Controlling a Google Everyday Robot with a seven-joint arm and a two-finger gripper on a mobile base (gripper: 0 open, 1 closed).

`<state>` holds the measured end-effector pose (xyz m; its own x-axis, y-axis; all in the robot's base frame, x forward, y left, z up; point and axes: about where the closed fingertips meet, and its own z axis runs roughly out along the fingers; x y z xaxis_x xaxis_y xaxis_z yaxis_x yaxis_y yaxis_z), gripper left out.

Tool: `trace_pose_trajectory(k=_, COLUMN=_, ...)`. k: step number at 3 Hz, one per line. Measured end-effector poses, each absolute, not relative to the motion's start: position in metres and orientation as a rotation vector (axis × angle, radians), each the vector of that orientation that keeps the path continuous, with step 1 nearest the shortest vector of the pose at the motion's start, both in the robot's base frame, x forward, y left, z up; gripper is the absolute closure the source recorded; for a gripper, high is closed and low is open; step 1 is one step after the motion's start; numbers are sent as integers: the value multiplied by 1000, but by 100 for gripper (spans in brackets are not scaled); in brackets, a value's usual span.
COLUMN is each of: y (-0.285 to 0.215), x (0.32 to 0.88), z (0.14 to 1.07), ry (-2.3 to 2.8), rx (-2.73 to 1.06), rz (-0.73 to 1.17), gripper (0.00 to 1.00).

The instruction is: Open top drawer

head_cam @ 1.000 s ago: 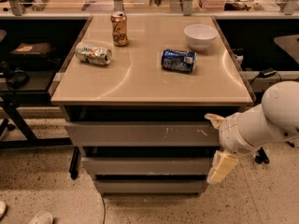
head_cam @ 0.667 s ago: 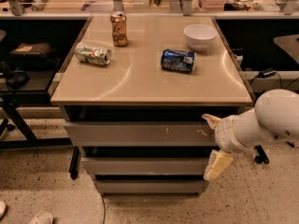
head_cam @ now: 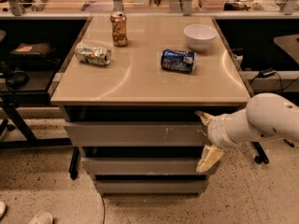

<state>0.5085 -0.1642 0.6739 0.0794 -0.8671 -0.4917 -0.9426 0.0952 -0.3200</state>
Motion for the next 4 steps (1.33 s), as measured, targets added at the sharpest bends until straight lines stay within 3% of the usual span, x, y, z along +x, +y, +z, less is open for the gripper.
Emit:
trace_pose_trajectory(k=3, y=-153, x=550, z=643, ry=1719, rx=-1801, rz=224, gripper=0)
trace_pose_trajectory(k=4, y=-153, x=551, z=643, ry=1718, rx=-1800, rz=225, gripper=19)
